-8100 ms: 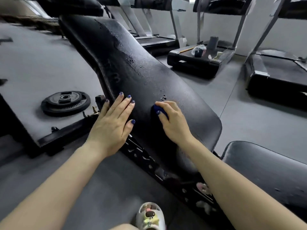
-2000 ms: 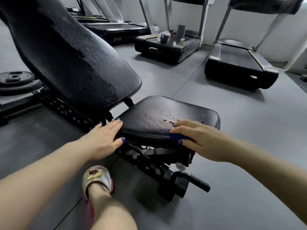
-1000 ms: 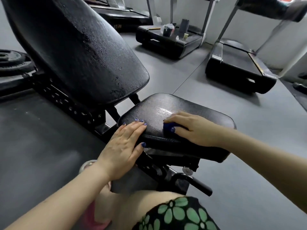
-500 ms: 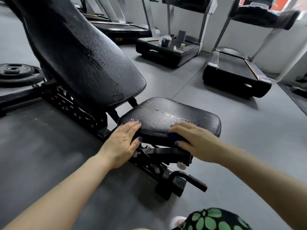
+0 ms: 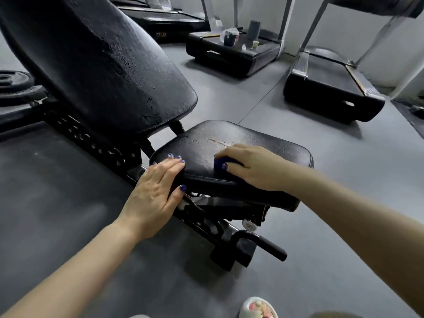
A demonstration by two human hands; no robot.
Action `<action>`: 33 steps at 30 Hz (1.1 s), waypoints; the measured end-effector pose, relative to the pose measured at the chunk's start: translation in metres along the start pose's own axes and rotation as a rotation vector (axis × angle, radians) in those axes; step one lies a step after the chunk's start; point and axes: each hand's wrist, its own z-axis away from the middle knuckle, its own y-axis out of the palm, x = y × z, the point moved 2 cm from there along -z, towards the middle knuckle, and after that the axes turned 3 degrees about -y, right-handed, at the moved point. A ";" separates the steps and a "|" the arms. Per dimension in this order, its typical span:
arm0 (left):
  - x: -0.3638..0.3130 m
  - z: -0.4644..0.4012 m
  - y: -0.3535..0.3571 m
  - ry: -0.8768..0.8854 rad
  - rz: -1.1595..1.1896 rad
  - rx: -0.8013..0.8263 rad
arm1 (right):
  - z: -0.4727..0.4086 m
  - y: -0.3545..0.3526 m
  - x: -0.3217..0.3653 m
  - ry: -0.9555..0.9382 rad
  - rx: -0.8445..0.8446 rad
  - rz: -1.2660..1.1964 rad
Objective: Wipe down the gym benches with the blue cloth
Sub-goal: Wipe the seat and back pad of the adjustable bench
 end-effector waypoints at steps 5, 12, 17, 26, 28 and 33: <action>-0.012 -0.006 -0.006 -0.057 -0.022 -0.024 | 0.054 -0.023 -0.015 0.051 -0.039 0.011; -0.048 -0.031 0.009 -0.044 0.025 0.046 | -0.003 0.011 0.004 0.107 -0.130 0.101; -0.043 -0.026 0.018 -0.021 -0.050 0.011 | 0.055 -0.008 -0.004 -0.007 -0.151 0.021; -0.044 -0.028 0.019 -0.024 -0.068 0.023 | 0.048 -0.016 -0.010 0.153 -0.145 0.100; -0.044 -0.027 0.016 -0.027 -0.071 0.038 | 0.021 -0.007 -0.006 0.145 -0.104 0.115; -0.042 -0.027 0.014 -0.037 -0.036 0.086 | 0.049 -0.014 -0.029 0.131 -0.184 -0.048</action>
